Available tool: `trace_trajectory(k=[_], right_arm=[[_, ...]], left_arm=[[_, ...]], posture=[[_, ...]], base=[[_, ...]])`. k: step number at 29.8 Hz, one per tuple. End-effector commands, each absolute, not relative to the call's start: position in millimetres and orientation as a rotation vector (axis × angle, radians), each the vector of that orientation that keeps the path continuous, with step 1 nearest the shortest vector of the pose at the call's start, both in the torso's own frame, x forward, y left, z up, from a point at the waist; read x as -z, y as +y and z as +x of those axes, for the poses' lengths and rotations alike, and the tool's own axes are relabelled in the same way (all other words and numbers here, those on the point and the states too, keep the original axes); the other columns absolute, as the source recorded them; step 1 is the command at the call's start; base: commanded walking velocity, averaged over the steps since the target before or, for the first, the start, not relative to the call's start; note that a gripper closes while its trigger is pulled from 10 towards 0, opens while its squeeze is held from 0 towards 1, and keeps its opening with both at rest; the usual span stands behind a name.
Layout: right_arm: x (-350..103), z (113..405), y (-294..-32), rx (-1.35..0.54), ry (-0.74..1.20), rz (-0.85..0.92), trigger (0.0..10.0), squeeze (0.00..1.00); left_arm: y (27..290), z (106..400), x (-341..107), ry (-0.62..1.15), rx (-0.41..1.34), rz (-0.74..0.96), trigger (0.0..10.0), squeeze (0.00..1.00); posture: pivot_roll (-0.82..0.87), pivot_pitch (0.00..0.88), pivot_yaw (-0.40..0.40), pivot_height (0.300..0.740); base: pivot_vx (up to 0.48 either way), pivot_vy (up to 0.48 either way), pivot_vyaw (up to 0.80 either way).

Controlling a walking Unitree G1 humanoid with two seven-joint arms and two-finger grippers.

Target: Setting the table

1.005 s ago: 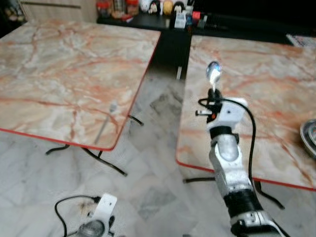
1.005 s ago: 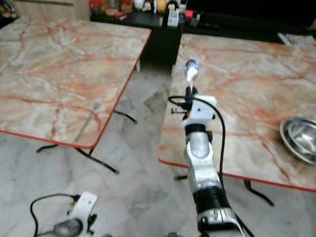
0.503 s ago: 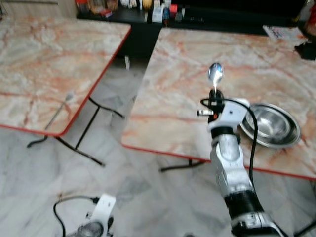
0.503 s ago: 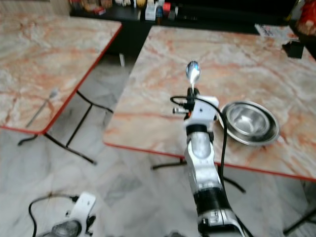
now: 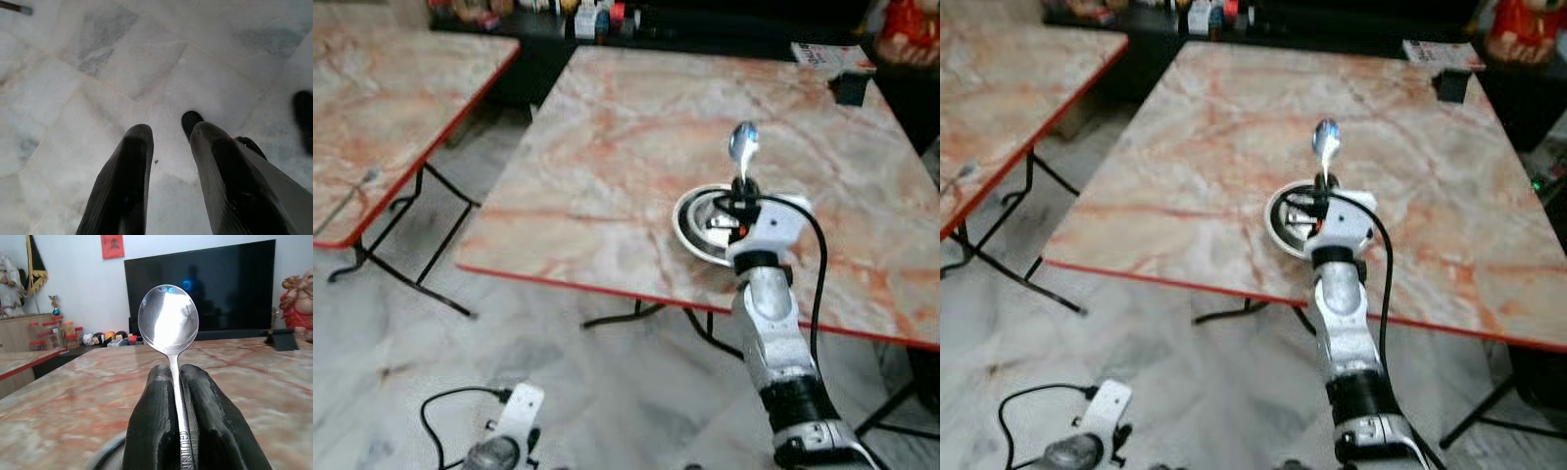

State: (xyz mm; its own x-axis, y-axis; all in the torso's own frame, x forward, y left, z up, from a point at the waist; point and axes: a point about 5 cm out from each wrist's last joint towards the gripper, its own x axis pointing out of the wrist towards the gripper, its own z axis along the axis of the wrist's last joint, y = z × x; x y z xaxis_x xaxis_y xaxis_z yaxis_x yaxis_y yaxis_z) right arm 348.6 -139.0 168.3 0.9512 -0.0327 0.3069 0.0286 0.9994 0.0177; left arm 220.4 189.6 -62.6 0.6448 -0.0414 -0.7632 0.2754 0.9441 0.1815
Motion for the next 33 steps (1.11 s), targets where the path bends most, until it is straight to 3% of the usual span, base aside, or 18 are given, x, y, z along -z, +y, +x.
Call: trace_trajectory(k=[1,17,33], right_arm=[[-168.7,347.8,-146.8,0.054,-0.312,0.001,10.0,0.0],[-154.0,349.3,-150.3,0.085,-0.234,0.035,10.0,0.0],[-125.9,360.5,-141.9,0.086,-0.029,0.084,10.0,0.0]], left_arm=[[181.3,213.7,68.0,0.883,0.204,0.279,10.0,0.0],[180.9,212.6,68.8,0.89,0.194,0.266,10.0,0.0],[180.6,213.8,68.3,0.885,0.176,0.257,10.0,0.0]], posture=[[-0.08,0.136,0.008,0.74],[-0.08,0.141,0.003,0.74],[-0.07,0.141,-0.009,0.74]], base=[[0.0,-0.398,0.0],[0.0,-0.018,0.0],[0.0,0.0,0.0]])
